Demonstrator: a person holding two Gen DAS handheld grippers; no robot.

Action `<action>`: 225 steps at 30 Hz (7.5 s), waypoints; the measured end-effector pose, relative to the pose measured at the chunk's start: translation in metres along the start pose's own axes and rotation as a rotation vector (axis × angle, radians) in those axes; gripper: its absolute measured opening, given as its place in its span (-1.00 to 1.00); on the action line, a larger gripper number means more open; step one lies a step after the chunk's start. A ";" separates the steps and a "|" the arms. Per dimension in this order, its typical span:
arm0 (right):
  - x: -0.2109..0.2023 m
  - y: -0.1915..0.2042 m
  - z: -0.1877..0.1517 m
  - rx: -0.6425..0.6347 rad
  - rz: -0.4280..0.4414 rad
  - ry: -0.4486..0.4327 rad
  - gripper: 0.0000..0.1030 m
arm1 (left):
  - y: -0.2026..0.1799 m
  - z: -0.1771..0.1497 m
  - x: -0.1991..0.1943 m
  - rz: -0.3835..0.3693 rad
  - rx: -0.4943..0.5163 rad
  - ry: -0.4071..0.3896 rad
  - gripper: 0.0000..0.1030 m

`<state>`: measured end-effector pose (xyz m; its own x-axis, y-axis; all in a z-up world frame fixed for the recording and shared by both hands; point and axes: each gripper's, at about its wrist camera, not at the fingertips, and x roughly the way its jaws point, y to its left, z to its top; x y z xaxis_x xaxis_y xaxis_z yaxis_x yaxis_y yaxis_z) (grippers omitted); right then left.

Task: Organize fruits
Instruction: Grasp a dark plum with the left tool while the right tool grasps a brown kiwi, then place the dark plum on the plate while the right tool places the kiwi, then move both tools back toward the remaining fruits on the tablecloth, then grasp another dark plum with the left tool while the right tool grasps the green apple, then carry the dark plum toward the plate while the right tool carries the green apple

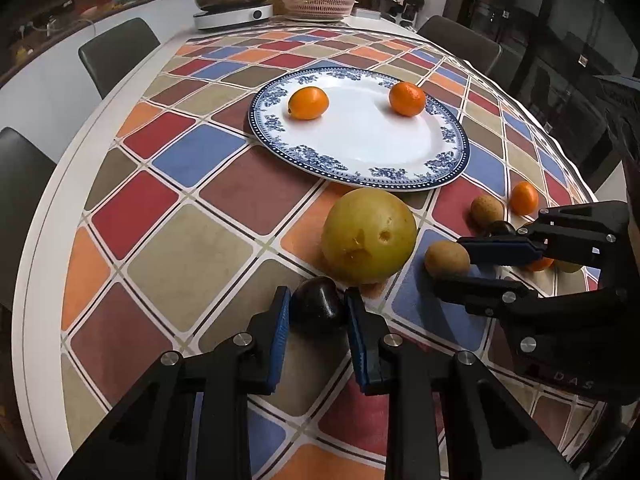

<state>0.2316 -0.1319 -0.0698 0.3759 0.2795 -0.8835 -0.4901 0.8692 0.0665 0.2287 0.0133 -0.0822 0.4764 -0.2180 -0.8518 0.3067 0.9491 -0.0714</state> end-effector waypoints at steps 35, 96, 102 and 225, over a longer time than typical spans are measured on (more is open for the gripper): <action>-0.097 -0.012 0.005 0.035 -0.017 -0.250 -0.45 | -0.042 0.039 -0.082 0.035 0.050 -0.189 -0.46; -0.059 -0.102 0.068 0.093 -0.178 -0.171 -0.08 | -0.037 0.127 -0.010 0.105 0.089 -0.071 0.02; -0.089 -0.092 0.053 0.110 -0.176 -0.222 -0.08 | -0.048 0.110 -0.047 0.092 0.094 -0.136 0.06; -0.094 -0.082 -0.079 0.280 -0.139 -0.156 -0.03 | -0.119 0.026 -0.028 -0.109 0.179 -0.081 -0.46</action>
<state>0.1743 -0.2616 -0.0290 0.5499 0.1910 -0.8131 -0.1994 0.9754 0.0943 0.2005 -0.0998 -0.0360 0.4944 -0.3418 -0.7992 0.4985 0.8647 -0.0615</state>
